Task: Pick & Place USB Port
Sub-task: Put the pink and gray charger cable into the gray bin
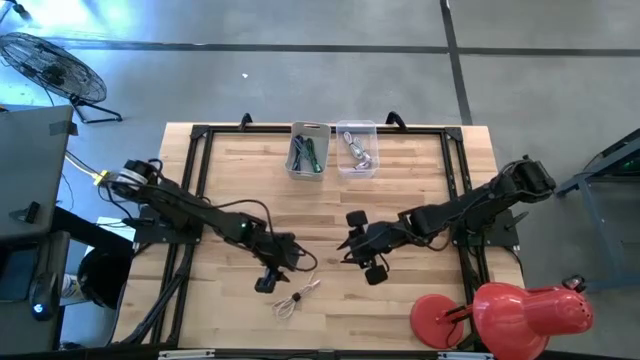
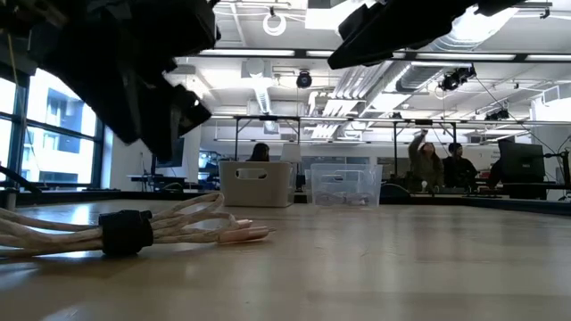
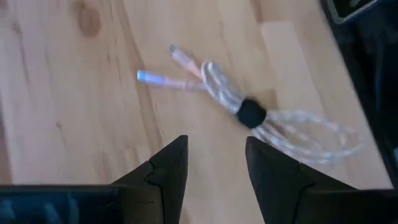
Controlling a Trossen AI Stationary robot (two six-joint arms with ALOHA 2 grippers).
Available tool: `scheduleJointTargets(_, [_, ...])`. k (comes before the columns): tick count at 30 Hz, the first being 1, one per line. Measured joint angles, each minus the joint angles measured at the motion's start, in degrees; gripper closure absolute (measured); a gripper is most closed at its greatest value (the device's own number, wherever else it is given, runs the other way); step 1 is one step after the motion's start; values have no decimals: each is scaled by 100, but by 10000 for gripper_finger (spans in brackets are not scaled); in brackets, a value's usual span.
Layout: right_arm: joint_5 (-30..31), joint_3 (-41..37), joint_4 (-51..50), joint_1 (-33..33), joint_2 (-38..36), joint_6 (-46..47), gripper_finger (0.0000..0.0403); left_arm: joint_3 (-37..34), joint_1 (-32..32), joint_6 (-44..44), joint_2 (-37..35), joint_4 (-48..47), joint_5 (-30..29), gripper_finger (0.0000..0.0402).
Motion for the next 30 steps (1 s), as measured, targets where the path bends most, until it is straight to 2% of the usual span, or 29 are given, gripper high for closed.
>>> scheduleJointTargets(5, [18,0,-51,55,0,8,254,-5,0,-43,220,-27,56,243])
scheduleJointTargets(8, [20,0,-64,75,0,15,254,-2,23,-340,307,33,310,243])
scheduleJointTargets(11, [20,0,-71,73,0,17,254,0,78,-635,309,159,823,243])
scheduleJointTargets(17, [20,0,-71,75,0,30,254,0,74,-783,309,459,1062,243])
scheduleJointTargets(22, [20,0,-77,114,0,63,254,0,73,-959,309,425,671,243])
scheduleJointTargets(30, [18,0,-162,318,0,63,254,0,68,-1744,309,430,619,243])
